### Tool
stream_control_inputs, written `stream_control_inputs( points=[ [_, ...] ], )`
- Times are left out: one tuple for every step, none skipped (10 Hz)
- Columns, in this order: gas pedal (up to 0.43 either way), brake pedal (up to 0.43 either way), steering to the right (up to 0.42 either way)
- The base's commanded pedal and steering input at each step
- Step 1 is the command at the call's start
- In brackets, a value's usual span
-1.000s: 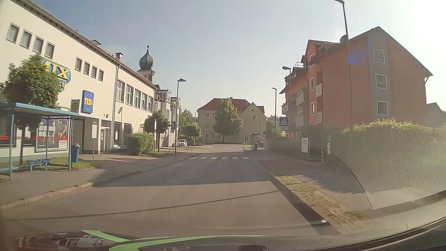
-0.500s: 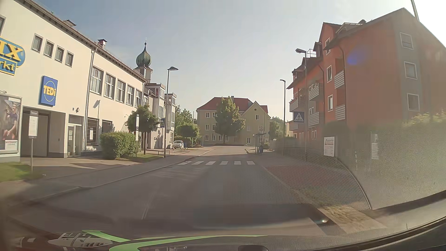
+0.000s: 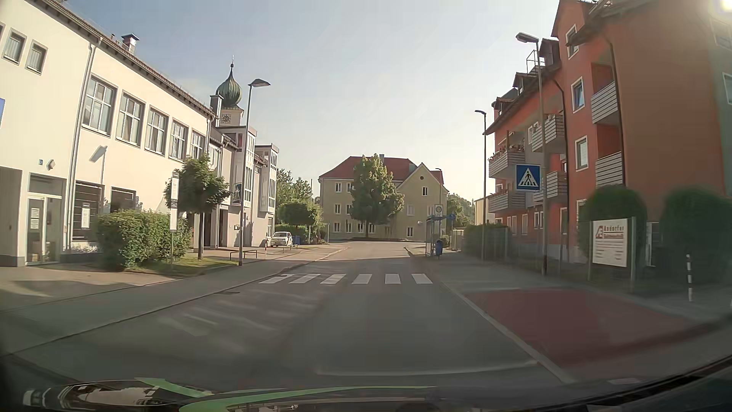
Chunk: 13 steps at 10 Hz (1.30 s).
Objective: Follow the waypoints while adhering to traffic rules and regulations
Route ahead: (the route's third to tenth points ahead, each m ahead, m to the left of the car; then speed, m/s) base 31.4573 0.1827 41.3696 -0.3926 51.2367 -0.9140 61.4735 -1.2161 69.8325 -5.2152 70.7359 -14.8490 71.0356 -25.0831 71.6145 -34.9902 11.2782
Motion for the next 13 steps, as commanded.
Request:
stream_control_inputs(
  points=[
    [0.047, 0.000, 0.002],
    [0.047, 0.000, 0.003],
    [0.039, 0.000, 0.003],
    [0.039, 0.000, 0.003],
    [0.039, 0.000, 0.003],
    [0.039, 0.000, 0.003],
    [0.039, 0.000, 0.003],
    [0.008, 0.000, 0.003],
    [0.000, 0.000, 0.002],
    [0.000, 0.000, 0.002],
    [0.000, 0.000, 0.002],
    [0.000, 0.000, 0.004],
    [0.000, 0.000, 0.006]
  ],
)
